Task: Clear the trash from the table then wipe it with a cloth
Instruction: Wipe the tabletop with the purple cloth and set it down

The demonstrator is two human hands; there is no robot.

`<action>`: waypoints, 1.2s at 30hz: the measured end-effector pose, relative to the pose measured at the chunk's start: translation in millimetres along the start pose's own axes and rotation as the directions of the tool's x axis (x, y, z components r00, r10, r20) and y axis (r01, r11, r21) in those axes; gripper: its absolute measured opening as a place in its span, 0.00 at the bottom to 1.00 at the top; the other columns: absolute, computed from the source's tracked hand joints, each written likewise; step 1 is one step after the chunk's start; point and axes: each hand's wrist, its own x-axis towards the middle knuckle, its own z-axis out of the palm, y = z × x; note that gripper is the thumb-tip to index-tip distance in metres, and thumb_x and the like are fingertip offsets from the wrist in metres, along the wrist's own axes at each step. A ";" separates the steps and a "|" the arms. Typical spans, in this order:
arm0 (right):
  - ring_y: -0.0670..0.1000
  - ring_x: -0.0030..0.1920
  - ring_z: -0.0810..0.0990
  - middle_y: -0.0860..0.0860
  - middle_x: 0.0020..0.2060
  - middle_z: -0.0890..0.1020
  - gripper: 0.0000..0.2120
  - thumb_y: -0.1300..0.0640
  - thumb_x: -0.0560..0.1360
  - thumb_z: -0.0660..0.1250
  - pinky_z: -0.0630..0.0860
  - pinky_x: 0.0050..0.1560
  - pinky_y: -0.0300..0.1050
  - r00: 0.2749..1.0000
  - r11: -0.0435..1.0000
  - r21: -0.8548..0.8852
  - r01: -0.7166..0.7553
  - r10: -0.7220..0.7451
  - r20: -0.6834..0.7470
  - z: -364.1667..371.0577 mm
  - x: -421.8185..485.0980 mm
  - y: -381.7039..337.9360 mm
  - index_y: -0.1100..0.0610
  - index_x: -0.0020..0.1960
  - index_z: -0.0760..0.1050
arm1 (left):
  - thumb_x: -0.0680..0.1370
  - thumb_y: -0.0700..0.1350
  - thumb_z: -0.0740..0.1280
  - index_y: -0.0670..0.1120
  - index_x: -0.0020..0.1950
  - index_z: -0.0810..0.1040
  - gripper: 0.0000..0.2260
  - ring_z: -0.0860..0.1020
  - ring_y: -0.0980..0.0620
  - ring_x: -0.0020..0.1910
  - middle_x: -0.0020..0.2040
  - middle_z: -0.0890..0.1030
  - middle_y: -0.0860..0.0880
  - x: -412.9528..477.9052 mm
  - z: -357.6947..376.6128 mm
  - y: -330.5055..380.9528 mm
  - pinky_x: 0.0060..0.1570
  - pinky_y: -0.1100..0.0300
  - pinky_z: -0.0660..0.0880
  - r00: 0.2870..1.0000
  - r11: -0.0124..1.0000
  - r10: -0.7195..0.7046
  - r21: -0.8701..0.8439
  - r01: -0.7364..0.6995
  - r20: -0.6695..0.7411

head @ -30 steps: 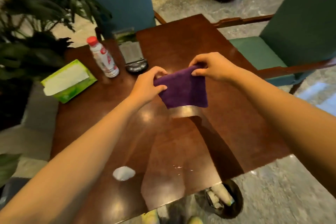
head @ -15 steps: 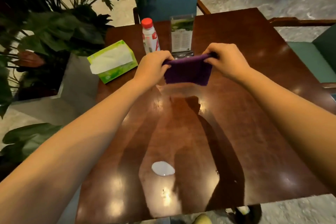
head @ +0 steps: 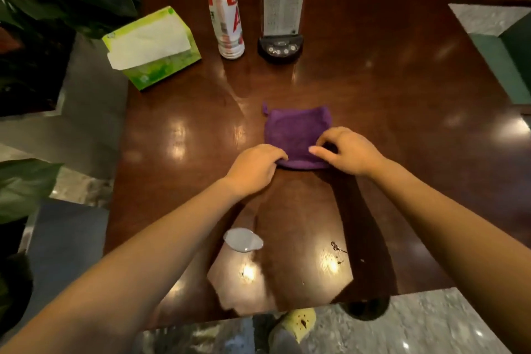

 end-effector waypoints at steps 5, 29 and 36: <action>0.58 0.75 0.59 0.58 0.74 0.62 0.29 0.46 0.77 0.60 0.53 0.74 0.52 0.994 0.984 -0.141 0.104 -0.101 0.027 39.4 36.5 -25.0 0.59 0.73 0.62 | 0.77 0.49 0.63 0.47 0.59 0.79 0.13 0.69 0.52 0.69 0.65 0.77 0.47 -16.0 -8.1 -23.2 0.71 0.60 0.56 1.000 0.998 0.010 -0.059 -0.011 -0.023; 0.57 0.77 0.39 0.54 0.78 0.43 0.34 0.28 0.70 0.41 0.38 0.73 0.63 0.997 0.943 -0.326 -0.070 0.058 -0.045 71.5 192.3 -49.9 0.36 0.74 0.41 | 0.75 0.68 0.44 0.47 0.76 0.51 0.36 0.48 0.48 0.77 0.77 0.53 0.44 -93.2 -15.4 -167.0 0.74 0.47 0.47 0.804 0.747 -0.540 0.296 0.595 -0.251; 0.57 0.77 0.40 0.49 0.78 0.44 0.32 0.31 0.73 0.44 0.35 0.72 0.63 0.987 0.941 -0.298 0.161 -0.160 0.028 95.0 228.6 -117.5 0.38 0.74 0.44 | 0.75 0.67 0.45 0.44 0.75 0.53 0.36 0.50 0.47 0.76 0.77 0.56 0.42 -93.2 -16.9 -164.4 0.74 0.45 0.51 0.806 0.758 -0.534 0.277 0.590 -0.256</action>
